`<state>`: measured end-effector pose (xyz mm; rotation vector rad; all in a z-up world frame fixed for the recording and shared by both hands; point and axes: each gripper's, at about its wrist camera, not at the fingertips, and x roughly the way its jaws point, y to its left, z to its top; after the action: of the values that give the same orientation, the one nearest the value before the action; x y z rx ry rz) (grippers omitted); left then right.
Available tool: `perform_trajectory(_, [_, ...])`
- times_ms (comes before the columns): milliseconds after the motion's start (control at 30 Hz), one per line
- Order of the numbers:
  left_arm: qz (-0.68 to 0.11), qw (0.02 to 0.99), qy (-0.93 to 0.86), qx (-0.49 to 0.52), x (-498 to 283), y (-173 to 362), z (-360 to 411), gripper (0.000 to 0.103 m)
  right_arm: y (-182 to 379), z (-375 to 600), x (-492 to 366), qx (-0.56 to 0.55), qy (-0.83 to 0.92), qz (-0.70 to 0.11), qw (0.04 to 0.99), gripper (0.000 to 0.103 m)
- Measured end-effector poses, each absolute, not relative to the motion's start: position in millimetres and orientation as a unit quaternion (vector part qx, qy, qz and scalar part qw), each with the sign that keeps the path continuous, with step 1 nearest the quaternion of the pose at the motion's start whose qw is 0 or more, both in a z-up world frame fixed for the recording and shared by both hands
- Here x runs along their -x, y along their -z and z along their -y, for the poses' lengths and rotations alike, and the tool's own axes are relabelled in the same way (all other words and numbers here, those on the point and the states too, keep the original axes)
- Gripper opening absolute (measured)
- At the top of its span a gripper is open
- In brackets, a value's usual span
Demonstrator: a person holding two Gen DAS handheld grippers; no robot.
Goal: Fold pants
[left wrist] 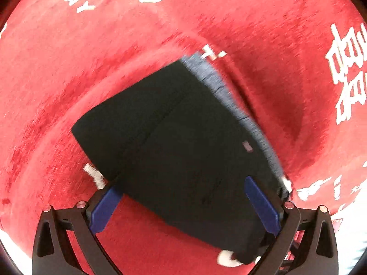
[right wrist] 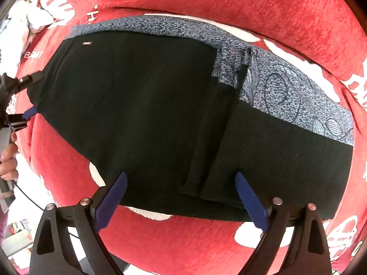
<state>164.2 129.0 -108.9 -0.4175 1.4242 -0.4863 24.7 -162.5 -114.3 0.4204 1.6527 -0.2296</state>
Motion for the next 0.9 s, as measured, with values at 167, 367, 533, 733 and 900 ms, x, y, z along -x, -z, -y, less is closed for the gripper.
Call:
perform_trajectory(167, [-0.617,0.728,0.253,0.156,-167,94,-107,0.103,116,160,-30,-0.181,0.098,-0.732,0.649,0.097])
perform_trajectory(367, [-0.655,0.724,0.199,0.079,-180,126,-87,0.092,103,160,-47,-0.172,0.088,-0.727,0.659,0.097])
perform_trajectory(533, [-0.609,0.77,0.183,-0.06,-171,108,-64,0.05,74,176,-83,-0.179,0.068,-0.698,0.69,0.097])
perform_trajectory(733, [-0.436,0.799,0.216,-0.353,-110,101,-9,0.045,65,179,-154,-0.264,0.002,-0.687,0.677,0.097])
perform_trajectory(900, [-0.39,0.794,0.222,-0.411,-92,108,-5,0.042,74,131,-210,-0.321,-0.095,-0.689,0.643,0.097])
